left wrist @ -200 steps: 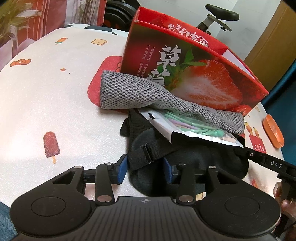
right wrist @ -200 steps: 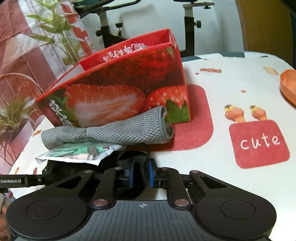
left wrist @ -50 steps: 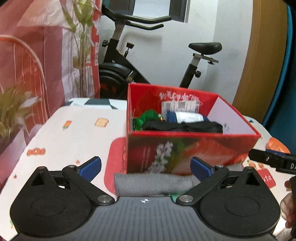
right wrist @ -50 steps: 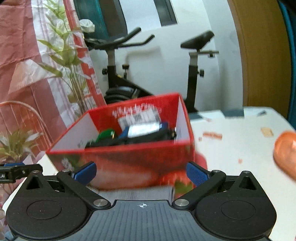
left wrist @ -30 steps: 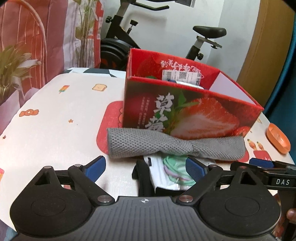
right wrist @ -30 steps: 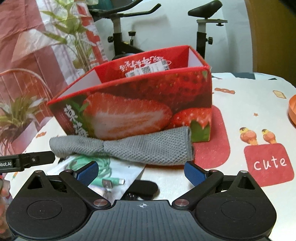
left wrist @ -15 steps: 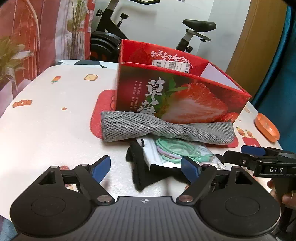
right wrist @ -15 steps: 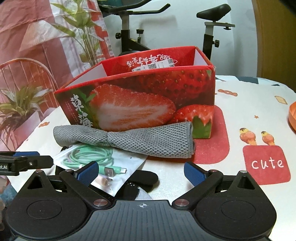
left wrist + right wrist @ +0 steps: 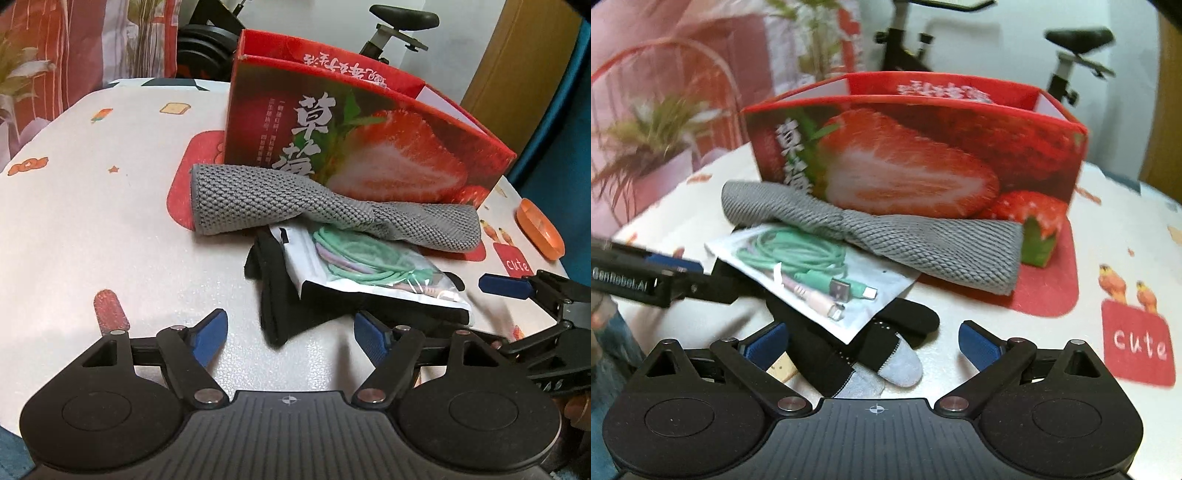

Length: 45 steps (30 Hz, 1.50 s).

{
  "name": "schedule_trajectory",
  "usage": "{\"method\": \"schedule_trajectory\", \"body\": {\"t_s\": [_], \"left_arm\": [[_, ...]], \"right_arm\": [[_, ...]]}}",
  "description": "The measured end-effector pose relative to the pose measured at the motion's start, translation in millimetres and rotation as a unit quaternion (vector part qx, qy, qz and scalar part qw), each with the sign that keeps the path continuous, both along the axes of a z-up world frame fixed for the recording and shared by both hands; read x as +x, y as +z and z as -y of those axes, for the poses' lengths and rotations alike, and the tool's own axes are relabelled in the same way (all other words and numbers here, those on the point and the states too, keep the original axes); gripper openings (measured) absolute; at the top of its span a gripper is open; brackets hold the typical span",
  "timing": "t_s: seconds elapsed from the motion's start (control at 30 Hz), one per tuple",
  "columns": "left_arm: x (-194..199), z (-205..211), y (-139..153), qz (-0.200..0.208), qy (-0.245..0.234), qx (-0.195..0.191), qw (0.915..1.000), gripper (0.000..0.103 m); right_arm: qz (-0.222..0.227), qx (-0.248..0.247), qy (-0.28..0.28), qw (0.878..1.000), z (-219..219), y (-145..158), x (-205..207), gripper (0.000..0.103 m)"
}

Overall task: Organize soft objects
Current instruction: 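Close the right gripper on the black glove with grey fingertips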

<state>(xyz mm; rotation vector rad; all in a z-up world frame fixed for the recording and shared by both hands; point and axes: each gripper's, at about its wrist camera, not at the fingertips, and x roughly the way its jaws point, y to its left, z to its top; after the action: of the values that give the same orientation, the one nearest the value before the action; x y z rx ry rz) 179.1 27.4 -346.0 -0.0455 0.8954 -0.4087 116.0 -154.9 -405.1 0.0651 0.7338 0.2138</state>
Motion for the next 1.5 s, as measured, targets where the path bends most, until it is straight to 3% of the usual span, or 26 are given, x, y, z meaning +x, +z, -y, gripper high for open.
{"method": "schedule_trajectory", "body": {"t_s": [0.17, 0.93, 1.03, 1.1, 1.17, 1.27, 1.43, 1.5], "left_arm": [[1, -2, -2, 0.003, 0.008, -0.003, 1.0000, 0.071], [6, -5, -5, 0.011, 0.039, -0.032, 0.9987, 0.056], [5, -2, -5, 0.013, 0.034, -0.029, 0.9989, 0.050], [5, 0, -5, 0.012, 0.029, -0.028, 0.9991, 0.036], [5, 0, -6, 0.012, 0.030, -0.023, 0.9992, 0.028], [4, -4, -7, 0.009, 0.032, -0.032, 0.9989, 0.023], [4, -5, -7, 0.011, 0.031, -0.033, 0.9989, 0.018], [3, -5, -6, 0.012, 0.031, -0.034, 0.9989, 0.018]], "right_arm": [[0.009, -0.035, 0.018, 0.999, -7, -9, 1, 0.098], [-0.004, -0.025, 0.008, 1.000, -4, -22, 7, 0.103], [-0.002, -0.034, 0.011, 0.999, -6, -23, 7, 0.103], [-0.003, -0.033, 0.013, 0.999, -5, -22, 7, 0.103], [-0.001, -0.035, 0.016, 0.999, -5, -22, 6, 0.103], [0.001, -0.037, 0.017, 0.999, -6, -22, 4, 0.102], [0.001, -0.010, 0.017, 1.000, -1, -17, 4, 0.085], [0.003, -0.010, 0.020, 1.000, -1, -15, 3, 0.072]]}}
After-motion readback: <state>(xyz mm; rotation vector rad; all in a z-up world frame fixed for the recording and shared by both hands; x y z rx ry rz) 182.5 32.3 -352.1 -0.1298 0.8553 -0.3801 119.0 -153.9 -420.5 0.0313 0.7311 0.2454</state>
